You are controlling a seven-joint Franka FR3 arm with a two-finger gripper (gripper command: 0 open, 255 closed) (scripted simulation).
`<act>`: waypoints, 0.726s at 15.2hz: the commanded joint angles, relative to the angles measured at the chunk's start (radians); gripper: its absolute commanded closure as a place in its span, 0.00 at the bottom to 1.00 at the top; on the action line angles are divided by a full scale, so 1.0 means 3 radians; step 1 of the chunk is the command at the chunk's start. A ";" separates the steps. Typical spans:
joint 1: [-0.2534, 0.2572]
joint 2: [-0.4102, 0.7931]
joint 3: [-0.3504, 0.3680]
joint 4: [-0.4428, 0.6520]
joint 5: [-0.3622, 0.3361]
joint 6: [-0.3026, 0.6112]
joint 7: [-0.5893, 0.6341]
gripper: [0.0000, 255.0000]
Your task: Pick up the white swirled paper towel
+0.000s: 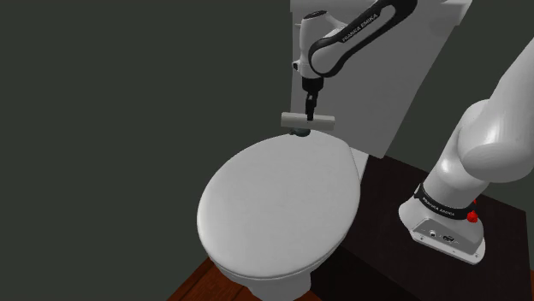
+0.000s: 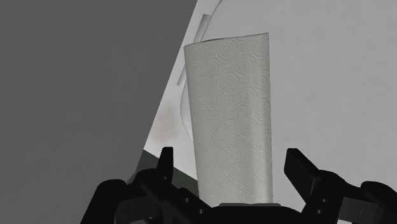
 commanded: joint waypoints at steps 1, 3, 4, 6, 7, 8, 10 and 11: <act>-0.0001 0.0093 -0.0003 -0.0004 -0.0002 0.0097 -0.0005 0.00; -0.0003 0.0156 -0.0006 -0.0035 -0.0006 0.0189 0.0005 0.00; -0.0004 0.0188 -0.0007 -0.0049 -0.0008 0.0236 0.0010 0.00; -0.0006 0.0240 -0.0009 -0.0071 -0.0010 0.0309 0.0018 0.00; -0.0006 0.0240 -0.0009 -0.0070 -0.0010 0.0309 0.0018 0.00; -0.0009 0.0241 -0.0011 -0.0067 -0.0009 0.0306 0.0012 1.00; -0.0010 0.0247 -0.0012 -0.0062 -0.0008 0.0308 0.0010 1.00; -0.0009 0.0246 -0.0012 -0.0062 -0.0008 0.0307 0.0010 1.00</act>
